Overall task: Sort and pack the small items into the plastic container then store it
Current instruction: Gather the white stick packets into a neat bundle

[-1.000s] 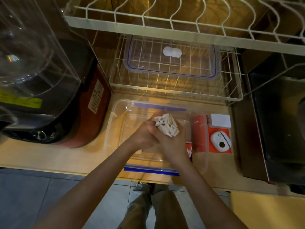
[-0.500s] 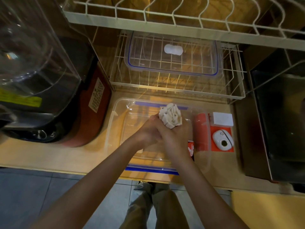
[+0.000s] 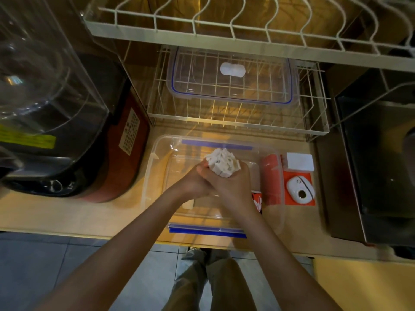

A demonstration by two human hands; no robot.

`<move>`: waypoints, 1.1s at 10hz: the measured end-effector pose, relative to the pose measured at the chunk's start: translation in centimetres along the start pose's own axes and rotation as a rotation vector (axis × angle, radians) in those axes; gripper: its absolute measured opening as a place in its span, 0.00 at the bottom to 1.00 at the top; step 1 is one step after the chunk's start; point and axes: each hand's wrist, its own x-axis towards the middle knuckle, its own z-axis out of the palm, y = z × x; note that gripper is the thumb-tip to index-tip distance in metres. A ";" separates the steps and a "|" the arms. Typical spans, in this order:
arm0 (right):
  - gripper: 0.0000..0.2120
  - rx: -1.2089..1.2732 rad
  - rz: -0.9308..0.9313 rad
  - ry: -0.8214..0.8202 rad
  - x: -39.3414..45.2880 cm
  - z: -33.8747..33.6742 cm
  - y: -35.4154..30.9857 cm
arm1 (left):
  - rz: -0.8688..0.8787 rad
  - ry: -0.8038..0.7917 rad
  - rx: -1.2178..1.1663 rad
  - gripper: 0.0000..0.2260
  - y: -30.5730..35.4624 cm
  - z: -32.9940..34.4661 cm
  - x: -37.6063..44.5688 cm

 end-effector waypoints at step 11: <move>0.20 -1.020 0.018 -0.691 0.0 -1.9 2.3 | 0.018 -0.102 0.630 0.17 -4.6 -0.9 -1.1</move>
